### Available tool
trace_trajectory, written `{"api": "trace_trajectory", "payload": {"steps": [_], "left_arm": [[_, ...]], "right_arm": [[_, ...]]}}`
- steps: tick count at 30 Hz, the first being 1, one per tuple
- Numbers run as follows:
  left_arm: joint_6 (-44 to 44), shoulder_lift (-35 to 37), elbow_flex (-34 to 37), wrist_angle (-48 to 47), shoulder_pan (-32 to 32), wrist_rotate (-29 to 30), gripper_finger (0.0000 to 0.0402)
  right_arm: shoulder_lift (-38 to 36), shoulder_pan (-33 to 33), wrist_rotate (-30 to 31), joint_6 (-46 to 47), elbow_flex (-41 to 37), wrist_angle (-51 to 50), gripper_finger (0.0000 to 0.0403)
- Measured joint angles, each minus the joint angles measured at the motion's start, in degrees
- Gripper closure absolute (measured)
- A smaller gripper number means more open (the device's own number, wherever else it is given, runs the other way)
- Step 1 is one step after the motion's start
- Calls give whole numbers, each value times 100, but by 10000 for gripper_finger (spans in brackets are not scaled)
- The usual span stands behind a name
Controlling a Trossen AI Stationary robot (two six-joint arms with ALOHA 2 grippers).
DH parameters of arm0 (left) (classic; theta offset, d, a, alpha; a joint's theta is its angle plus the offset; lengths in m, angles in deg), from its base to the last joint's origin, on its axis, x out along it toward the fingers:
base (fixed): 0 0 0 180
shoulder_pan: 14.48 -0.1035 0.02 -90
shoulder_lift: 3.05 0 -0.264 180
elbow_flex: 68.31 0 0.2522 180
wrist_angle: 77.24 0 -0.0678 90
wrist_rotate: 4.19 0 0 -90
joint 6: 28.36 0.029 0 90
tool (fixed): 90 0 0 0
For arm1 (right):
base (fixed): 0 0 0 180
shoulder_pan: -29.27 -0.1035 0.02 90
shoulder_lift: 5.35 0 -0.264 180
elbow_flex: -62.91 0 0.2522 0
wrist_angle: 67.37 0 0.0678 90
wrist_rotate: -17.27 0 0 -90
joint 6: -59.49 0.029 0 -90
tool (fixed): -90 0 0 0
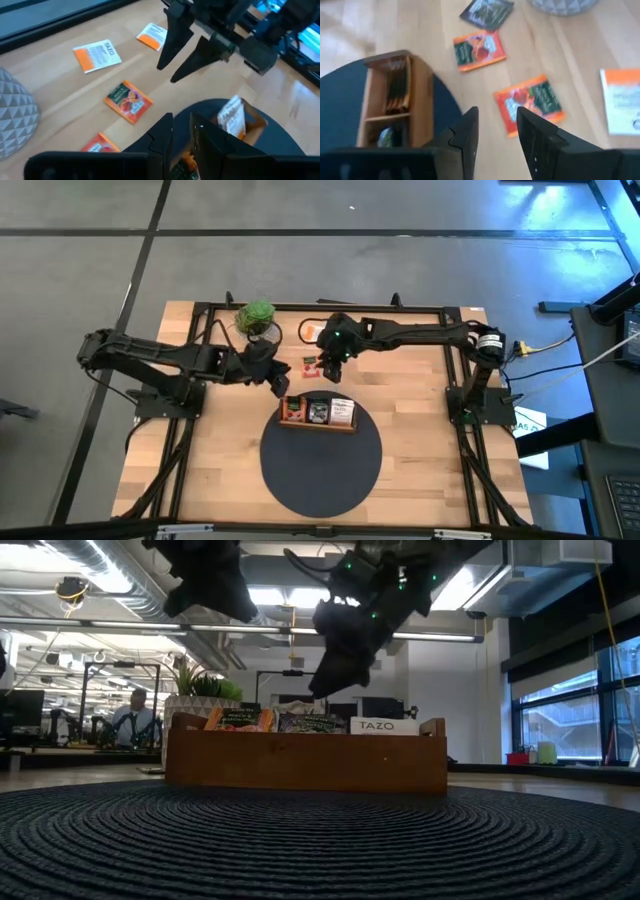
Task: Pick & Place Tea
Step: Put the right orange tea bag into the left slot of the wooden organizer
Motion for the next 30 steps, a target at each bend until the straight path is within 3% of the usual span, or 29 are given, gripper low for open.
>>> {"api": "trace_trajectory", "payload": {"steps": [9,14,19,24,30], "left_arm": [[-2,0,0,-50,-206,-9,342],[-15,-218,0,-475,-468,-6,341],[396,-874,0,-247,-908,-30,339],[599,-1607,-2,355,-1588,-922,338],[806,-2260,-7,1192,-2090,-2053,339]], "right_arm": [[143,160,5,-713,-268,716,267],[145,174,145,-494,-250,809,267],[145,169,193,-126,-246,905,267],[0,169,193,21,-250,32,267],[-871,253,195,-89,-546,-850,267]]}}
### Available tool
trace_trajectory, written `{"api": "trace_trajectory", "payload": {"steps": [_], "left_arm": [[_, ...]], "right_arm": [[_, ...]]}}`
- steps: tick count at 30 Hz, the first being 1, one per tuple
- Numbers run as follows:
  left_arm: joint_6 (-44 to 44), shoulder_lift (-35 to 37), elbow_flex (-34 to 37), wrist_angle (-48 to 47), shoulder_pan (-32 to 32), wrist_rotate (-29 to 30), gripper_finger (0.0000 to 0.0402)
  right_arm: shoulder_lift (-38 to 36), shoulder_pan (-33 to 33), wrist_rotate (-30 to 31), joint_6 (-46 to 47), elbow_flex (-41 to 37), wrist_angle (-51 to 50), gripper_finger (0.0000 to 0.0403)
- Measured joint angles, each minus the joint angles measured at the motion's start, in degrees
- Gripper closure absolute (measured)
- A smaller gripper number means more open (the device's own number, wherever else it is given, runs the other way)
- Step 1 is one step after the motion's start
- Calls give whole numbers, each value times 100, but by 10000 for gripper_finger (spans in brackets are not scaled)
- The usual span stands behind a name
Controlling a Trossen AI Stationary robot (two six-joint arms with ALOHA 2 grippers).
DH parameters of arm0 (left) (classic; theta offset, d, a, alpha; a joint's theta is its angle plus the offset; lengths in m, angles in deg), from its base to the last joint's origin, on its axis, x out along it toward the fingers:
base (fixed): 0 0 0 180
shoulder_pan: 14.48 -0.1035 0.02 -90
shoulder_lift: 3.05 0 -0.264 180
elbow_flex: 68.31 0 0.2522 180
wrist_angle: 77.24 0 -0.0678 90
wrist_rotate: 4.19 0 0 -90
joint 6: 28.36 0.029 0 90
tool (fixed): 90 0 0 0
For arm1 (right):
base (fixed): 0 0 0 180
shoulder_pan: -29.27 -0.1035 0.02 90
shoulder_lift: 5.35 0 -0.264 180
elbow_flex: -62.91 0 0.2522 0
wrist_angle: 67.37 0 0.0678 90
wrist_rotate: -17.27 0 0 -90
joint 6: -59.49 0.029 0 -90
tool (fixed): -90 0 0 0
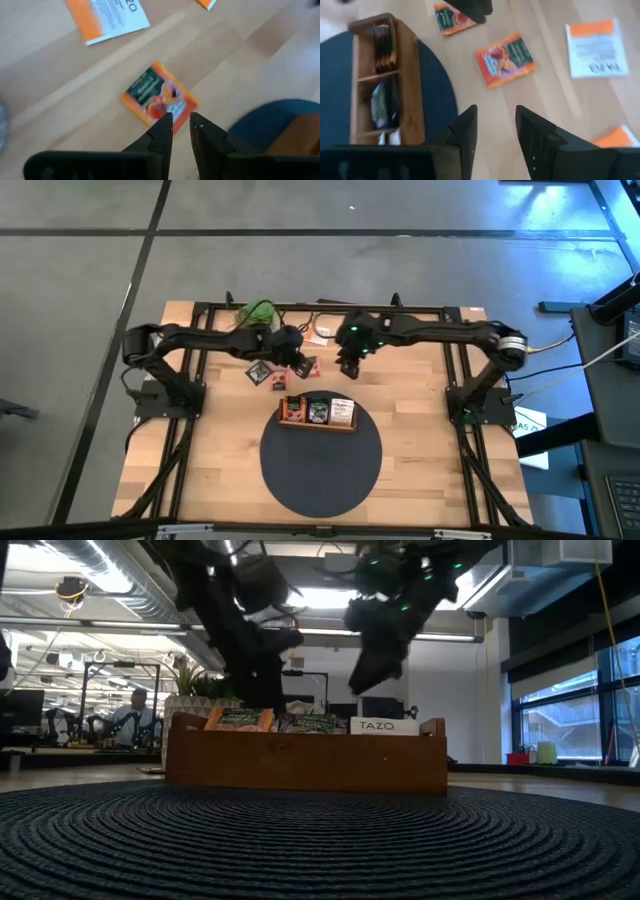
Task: Pick & Place Tea
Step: Put the right orange tea bag into the left slot of the wooden organizer
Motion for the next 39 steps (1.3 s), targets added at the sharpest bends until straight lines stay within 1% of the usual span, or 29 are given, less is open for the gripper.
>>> {"api": "trace_trajectory", "payload": {"steps": [3,6,10,12,16,18,20,22,25,27,28,31,33,36,39], "left_arm": [[47,-187,0,354,-166,-254,339],[129,-334,0,613,-348,-325,330],[248,-464,0,937,-587,-381,304],[292,-523,0,967,-690,-581,287],[392,-593,2,926,-771,-1026,259],[307,-591,2,981,-728,-1035,251],[227,-591,2,971,-662,-922,245],[385,-591,2,972,-610,-689,243],[397,-675,0,976,-505,77,243],[356,-767,2,897,-474,382,245],[310,-837,1,966,-471,401,246],[102,-1111,0,1022,-471,92,246],[-69,-1309,2,1050,-471,-10,245],[-250,-1540,1,1087,-479,-17,245],[-186,-1630,-22,1111,-484,-1,248]], "right_arm": [[-688,52,-4,134,-548,230,267],[-1391,73,3,247,-1096,726,267],[-2051,72,23,580,-1577,1529,267],[-2238,74,47,763,-1683,1732,267],[-2337,76,184,852,-1705,1788,267],[-2335,76,306,852,-1704,1794,267],[-2322,76,381,854,-1705,1793,267],[-2322,76,450,852,-1705,1791,267],[-2320,76,571,850,-1705,1793,267],[-2320,78,603,848,-1705,1793,267],[-2320,76,633,852,-1705,1793,267],[-2317,76,651,857,-1705,1793,267],[-2317,76,651,857,-1705,1793,267],[-2317,76,652,857,-1705,1791,267],[-2317,76,653,859,-1705,1789,267]]}}
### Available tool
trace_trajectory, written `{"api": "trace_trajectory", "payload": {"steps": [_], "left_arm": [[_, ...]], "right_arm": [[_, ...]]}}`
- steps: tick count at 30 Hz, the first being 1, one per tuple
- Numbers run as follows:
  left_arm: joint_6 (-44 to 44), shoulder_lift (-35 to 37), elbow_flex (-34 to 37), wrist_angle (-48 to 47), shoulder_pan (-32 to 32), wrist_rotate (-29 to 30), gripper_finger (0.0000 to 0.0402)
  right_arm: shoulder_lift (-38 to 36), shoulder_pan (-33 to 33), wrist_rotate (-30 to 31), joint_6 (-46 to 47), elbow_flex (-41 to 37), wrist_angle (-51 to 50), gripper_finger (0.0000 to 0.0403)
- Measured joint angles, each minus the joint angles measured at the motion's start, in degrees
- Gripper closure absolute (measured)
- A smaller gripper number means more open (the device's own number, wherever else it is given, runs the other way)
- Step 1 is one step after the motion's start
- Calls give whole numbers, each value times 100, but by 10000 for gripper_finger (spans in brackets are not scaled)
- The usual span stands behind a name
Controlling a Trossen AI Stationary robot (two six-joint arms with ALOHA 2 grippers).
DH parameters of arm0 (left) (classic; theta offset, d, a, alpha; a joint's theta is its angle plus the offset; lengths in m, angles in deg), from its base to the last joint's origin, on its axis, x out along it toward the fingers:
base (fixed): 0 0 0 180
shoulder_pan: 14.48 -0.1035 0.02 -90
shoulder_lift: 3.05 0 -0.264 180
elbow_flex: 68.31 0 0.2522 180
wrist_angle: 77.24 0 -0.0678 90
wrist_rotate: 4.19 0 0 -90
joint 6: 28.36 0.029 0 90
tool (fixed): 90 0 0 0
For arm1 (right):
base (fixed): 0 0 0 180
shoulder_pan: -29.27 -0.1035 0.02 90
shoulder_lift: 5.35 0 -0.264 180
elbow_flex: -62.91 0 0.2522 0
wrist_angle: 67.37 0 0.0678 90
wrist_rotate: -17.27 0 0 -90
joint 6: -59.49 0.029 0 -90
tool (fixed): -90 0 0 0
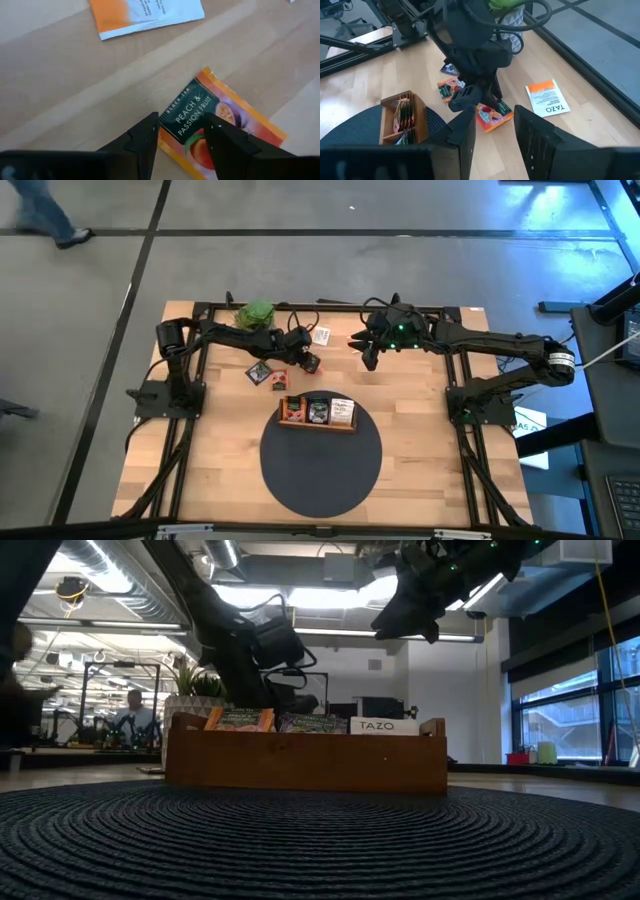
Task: Pick & Place Tea
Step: Put the right orange tea bag into the left slot of the wooden organizer
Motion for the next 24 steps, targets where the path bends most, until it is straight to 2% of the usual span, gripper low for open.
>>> {"api": "trace_trajectory", "payload": {"steps": [9,16,24], "left_arm": [[351,-34,4,-127,48,75,258],[1086,-30,2,-537,117,226,257],[938,-32,7,-747,295,567,278]], "right_arm": [[2,-2,1,-2,0,-26,267],[2,-2,1,-2,0,-28,267],[3,-2,1,9,0,-26,267]]}}
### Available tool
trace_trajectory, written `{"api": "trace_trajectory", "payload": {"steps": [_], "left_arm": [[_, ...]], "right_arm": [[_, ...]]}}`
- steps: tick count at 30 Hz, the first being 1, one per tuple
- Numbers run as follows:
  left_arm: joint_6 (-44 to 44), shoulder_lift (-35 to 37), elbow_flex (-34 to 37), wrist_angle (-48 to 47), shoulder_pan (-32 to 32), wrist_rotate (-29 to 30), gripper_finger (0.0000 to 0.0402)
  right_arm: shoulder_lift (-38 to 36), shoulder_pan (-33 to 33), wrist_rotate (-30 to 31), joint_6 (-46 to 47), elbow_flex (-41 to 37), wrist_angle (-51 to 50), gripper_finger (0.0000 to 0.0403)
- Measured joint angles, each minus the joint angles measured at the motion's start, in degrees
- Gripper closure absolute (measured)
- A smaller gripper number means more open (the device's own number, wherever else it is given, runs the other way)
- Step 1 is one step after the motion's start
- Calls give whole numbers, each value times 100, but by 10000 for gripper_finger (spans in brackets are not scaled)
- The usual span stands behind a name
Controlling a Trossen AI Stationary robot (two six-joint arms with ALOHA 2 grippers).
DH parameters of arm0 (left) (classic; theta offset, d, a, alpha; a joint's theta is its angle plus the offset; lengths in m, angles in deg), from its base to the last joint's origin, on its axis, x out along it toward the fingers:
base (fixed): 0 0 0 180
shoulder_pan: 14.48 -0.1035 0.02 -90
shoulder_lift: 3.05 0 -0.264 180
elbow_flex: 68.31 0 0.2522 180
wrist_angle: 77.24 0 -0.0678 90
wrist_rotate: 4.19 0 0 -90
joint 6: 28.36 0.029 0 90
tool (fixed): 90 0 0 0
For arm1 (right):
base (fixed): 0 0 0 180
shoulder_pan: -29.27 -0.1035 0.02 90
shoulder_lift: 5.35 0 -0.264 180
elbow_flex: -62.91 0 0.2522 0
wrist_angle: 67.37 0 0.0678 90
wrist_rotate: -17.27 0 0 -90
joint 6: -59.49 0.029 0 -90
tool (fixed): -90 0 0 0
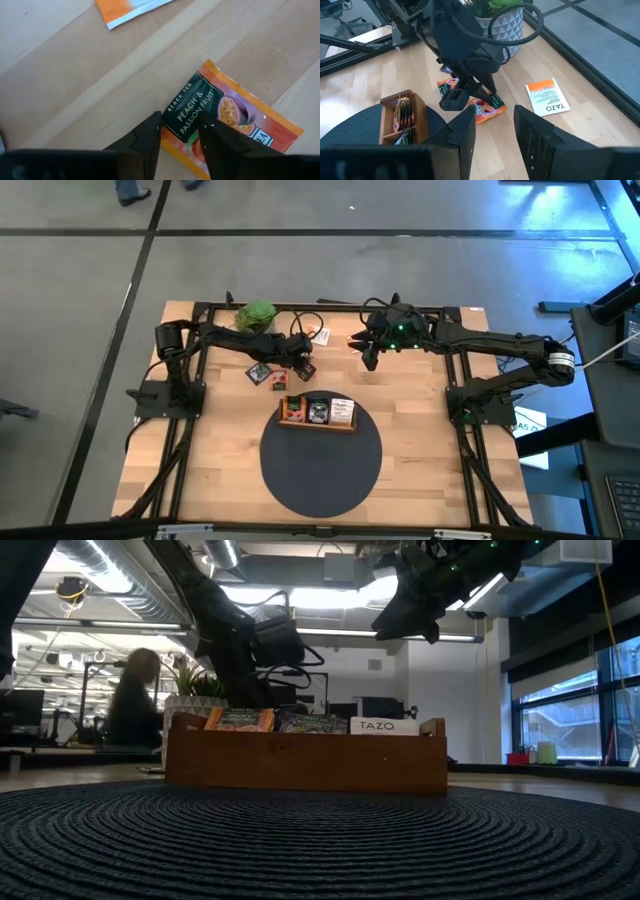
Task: Pick & Place Tea
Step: Put the right orange tea bag into the left slot of the wooden organizer
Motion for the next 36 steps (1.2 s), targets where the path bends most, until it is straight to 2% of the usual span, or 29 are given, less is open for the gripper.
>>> {"api": "trace_trajectory", "payload": {"steps": [14,18,25,29,33,36], "left_arm": [[-139,107,22,0,41,33,373],[208,464,56,-243,6,66,397],[1155,1459,-252,-523,83,294,399],[1573,2077,-415,-808,563,598,399],[1784,2447,-596,-1477,1389,1454,399],[1591,2522,-774,-1805,2118,2125,399]], "right_arm": [[2,0,2,160,0,0,267],[2,0,2,144,0,-7,267],[2,2,6,109,0,-12,267],[2,2,17,-163,0,-11,267],[2,0,15,-201,0,-17,267],[2,0,15,-177,0,-70,267]]}}
